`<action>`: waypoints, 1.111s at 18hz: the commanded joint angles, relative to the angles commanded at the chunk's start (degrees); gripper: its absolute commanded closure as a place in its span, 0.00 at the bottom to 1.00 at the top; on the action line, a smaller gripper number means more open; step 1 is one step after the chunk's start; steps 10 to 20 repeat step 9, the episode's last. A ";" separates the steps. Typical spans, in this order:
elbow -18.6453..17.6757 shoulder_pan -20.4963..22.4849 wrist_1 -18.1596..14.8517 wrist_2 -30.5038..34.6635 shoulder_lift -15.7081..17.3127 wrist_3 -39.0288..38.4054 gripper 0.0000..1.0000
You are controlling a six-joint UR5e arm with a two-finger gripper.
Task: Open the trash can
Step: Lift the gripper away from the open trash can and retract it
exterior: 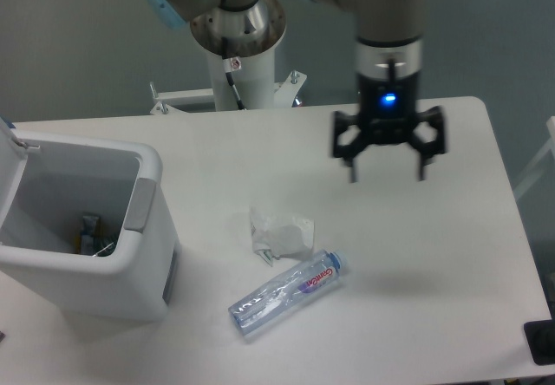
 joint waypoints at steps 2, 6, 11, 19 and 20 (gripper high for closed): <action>1.93 2.64 0.09 0.00 -3.16 4.29 0.00; 2.73 5.98 -0.17 0.35 -5.90 14.49 0.00; 2.29 6.08 -0.35 0.53 -5.90 18.03 0.00; 2.29 6.08 -0.35 0.53 -5.90 18.03 0.00; 2.29 6.08 -0.35 0.53 -5.90 18.03 0.00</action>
